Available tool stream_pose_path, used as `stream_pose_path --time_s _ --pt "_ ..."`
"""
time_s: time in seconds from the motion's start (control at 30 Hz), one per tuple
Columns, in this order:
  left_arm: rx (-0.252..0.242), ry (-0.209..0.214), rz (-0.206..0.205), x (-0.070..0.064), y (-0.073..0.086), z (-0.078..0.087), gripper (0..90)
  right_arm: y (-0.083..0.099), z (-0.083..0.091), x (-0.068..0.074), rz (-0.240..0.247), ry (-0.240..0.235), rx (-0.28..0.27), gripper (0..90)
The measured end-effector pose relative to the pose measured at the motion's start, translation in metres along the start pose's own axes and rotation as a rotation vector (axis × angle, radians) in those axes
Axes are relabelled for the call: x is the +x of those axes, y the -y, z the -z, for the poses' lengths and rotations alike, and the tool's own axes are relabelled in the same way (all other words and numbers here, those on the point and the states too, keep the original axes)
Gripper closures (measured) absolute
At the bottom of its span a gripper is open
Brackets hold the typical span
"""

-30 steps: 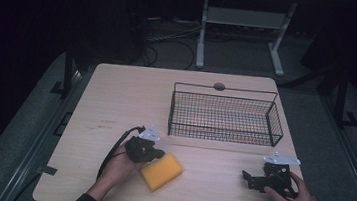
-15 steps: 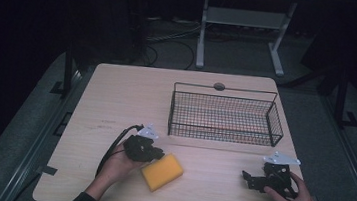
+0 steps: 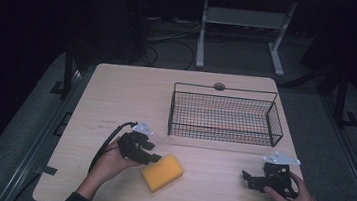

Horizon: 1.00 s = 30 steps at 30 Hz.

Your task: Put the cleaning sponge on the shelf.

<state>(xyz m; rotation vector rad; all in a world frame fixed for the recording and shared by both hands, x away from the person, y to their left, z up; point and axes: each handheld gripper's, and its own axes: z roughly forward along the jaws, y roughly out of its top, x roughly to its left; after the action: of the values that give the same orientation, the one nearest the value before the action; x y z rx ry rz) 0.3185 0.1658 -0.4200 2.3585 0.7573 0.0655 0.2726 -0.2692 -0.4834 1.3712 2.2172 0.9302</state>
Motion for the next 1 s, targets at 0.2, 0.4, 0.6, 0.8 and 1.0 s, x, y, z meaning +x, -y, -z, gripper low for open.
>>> stream_pose_path --time_s 0.2,0.4,0.6,0.8,1.0 --pt "0.047 -0.004 -0.003 -0.012 -0.004 0.002 32.1 0.0 0.0 0.0 0.0 0.0 0.0 1.2" --pt "0.094 -0.015 -0.025 -0.025 -0.01 0.0 20.1 0.0 0.0 0.0 0.0 0.0 0.0 1.2" --pt "0.167 -0.012 -0.061 -0.035 -0.016 -0.01 14.1 0.0 0.0 0.0 0.0 0.0 0.0 1.2" --pt "0.202 -0.006 -0.064 -0.041 -0.018 -0.02 13.3 0.0 0.0 0.0 0.0 0.0 0.0 1.2" --pt "0.231 0.011 -0.068 -0.047 -0.02 -0.031 13.1 0.0 0.0 0.0 0.0 0.0 0.0 1.2"
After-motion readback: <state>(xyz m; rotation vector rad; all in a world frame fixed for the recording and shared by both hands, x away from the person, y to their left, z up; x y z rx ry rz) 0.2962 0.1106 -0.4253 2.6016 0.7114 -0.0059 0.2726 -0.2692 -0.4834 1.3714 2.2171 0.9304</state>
